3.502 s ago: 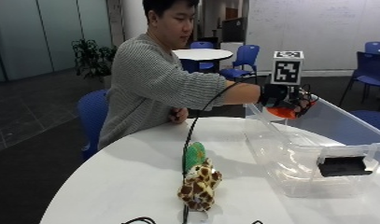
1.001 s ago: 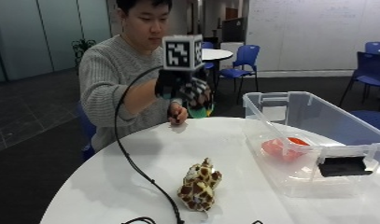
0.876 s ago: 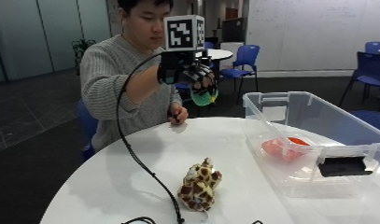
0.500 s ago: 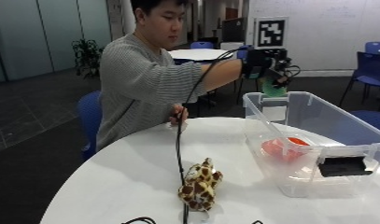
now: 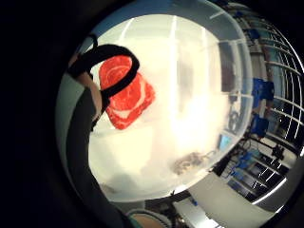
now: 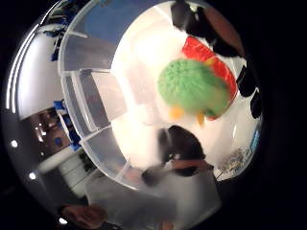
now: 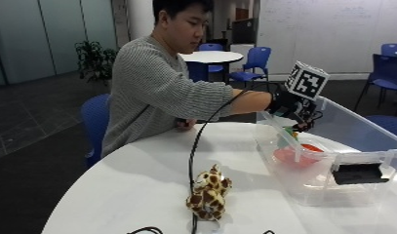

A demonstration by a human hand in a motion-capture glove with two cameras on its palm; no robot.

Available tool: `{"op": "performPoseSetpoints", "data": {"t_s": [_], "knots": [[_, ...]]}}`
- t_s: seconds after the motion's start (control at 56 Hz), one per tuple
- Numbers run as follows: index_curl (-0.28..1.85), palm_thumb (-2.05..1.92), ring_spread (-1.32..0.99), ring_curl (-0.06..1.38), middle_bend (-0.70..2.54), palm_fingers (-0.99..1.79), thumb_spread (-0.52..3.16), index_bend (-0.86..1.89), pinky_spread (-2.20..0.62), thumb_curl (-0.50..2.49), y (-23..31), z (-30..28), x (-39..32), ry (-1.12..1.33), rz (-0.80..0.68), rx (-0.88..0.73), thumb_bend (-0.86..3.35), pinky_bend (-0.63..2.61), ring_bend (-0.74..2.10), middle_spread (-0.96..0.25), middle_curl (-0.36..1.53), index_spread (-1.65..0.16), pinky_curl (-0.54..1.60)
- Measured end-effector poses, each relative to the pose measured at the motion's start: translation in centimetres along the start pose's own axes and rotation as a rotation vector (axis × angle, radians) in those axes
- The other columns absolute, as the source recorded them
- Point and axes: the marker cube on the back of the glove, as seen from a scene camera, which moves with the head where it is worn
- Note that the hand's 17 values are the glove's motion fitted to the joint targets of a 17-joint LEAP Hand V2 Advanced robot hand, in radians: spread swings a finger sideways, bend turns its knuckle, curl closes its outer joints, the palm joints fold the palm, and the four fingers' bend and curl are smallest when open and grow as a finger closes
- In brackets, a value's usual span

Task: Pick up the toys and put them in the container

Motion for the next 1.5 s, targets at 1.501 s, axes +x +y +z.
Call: {"op": "performPoseSetpoints", "data": {"t_s": [1.501], "knots": [[0.37,0.19,-0.12,0.23,0.26,0.22,1.27,0.37,0.00,0.28,21.4,20.2,25.4,-0.057,0.471,0.111,0.06,1.08,0.14,-0.20,0.32,-0.41,0.37]]}}
